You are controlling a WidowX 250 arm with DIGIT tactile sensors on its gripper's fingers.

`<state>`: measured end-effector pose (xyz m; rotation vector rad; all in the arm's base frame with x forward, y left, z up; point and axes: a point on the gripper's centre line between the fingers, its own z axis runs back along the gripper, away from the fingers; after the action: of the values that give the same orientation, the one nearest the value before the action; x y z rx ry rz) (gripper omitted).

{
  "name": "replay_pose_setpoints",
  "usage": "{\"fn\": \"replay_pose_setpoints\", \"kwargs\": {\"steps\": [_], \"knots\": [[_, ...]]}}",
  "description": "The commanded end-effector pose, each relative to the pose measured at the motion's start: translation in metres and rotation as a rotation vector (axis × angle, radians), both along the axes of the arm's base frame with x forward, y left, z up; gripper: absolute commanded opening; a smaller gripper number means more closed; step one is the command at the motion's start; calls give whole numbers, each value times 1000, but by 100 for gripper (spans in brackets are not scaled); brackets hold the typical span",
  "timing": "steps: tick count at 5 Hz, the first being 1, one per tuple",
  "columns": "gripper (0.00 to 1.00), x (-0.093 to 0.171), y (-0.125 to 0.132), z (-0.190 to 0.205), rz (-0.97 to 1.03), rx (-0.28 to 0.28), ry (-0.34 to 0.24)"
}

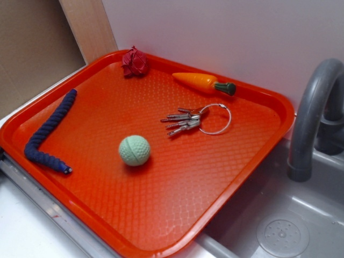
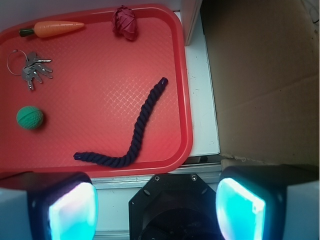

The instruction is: Grab the green ball.

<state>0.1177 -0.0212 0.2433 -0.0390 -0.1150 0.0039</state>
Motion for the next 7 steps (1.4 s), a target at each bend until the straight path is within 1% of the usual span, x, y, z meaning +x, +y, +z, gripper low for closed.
{"fn": "replay_pose_setpoints", "kwargs": {"steps": [1,2,3,4,5,6,7], "knots": [[100,0,0,0,0,0,0],[100,22,-40,-2,-125,-40,-56],[100,28,-92,6,-258,-28,-96],[100,29,-139,5,-310,-206,-125],[100,37,-177,-19,-221,-257,-76],[100,53,-191,-51,-192,-245,-7],[100,66,-208,-78,-189,-241,41]]}}
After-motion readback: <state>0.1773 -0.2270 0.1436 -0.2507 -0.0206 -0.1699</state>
